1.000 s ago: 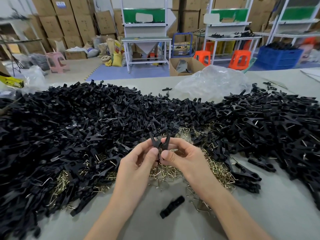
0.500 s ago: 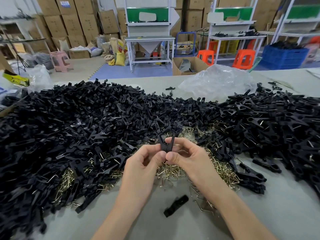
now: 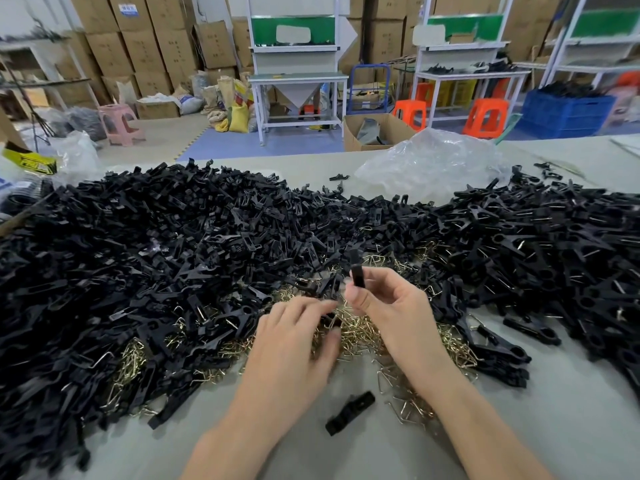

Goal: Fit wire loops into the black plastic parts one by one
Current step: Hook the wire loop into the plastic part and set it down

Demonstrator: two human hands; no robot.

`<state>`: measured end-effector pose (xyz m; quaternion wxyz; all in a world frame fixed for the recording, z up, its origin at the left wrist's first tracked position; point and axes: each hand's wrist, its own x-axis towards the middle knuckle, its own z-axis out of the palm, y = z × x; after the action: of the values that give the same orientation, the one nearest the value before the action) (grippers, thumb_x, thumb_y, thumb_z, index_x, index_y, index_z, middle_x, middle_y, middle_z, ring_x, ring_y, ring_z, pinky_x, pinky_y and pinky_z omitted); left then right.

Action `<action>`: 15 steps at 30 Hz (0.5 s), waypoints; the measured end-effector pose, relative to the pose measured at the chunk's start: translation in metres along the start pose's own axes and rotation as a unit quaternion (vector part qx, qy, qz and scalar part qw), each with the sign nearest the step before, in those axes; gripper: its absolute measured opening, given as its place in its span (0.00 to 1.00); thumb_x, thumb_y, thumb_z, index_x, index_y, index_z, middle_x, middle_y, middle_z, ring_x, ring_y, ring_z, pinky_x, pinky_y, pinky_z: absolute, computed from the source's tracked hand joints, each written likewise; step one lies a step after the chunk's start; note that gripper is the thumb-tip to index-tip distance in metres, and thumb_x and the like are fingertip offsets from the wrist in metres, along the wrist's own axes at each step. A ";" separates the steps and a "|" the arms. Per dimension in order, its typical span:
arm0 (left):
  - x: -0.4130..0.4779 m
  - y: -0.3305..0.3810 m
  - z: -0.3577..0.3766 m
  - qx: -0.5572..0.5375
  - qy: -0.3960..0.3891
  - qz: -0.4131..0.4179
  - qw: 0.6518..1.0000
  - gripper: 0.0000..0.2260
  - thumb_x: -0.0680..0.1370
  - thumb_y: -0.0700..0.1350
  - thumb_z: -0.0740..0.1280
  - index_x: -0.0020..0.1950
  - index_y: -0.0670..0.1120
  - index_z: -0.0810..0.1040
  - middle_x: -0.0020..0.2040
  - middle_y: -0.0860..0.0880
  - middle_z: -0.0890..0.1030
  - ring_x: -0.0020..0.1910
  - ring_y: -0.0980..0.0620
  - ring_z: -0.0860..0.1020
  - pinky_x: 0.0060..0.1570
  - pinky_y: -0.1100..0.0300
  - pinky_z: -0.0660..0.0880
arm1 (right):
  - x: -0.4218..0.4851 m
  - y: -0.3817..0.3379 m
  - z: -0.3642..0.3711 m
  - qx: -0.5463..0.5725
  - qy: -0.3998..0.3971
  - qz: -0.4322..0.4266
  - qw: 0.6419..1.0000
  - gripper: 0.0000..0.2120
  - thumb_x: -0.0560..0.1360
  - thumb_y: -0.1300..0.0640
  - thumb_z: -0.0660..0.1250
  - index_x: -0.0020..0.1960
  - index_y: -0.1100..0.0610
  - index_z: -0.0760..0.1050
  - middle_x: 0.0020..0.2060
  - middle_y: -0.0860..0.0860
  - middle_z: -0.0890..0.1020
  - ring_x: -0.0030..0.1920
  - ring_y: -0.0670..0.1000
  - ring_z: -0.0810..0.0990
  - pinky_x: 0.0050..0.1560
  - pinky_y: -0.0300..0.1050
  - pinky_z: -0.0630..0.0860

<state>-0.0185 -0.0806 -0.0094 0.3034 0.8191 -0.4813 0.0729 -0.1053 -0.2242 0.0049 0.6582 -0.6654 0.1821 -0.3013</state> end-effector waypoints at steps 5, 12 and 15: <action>-0.001 -0.008 0.005 0.107 -0.017 0.020 0.994 0.11 0.76 0.51 0.73 0.56 0.52 0.82 0.53 0.53 0.78 0.51 0.50 0.78 0.51 0.53 0.74 | 0.001 0.000 0.001 0.002 0.027 0.010 1.000 0.17 0.67 0.44 0.75 0.53 0.49 0.82 0.39 0.45 0.85 0.37 0.40 0.81 0.42 0.31 0.76; 0.001 -0.008 0.005 0.099 -0.023 0.037 0.994 0.02 0.78 0.47 0.71 0.49 0.51 0.83 0.46 0.54 0.79 0.47 0.50 0.78 0.48 0.52 0.76 | -0.001 0.000 0.002 -0.004 0.019 0.015 1.000 0.17 0.68 0.43 0.75 0.54 0.48 0.82 0.42 0.46 0.86 0.40 0.40 0.81 0.44 0.32 0.77; 0.005 -0.009 0.003 -0.032 0.005 -0.037 0.999 0.07 0.81 0.49 0.66 0.53 0.51 0.83 0.49 0.59 0.79 0.52 0.56 0.76 0.55 0.55 0.73 | -0.001 0.000 0.001 -0.007 0.017 0.021 1.000 0.18 0.68 0.43 0.75 0.55 0.48 0.82 0.45 0.48 0.87 0.43 0.44 0.84 0.48 0.37 0.80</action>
<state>-0.0093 -0.0828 -0.0139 0.3343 0.8260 -0.4511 0.0498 -0.1054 -0.2225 0.0052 0.6564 -0.6608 0.2097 -0.2973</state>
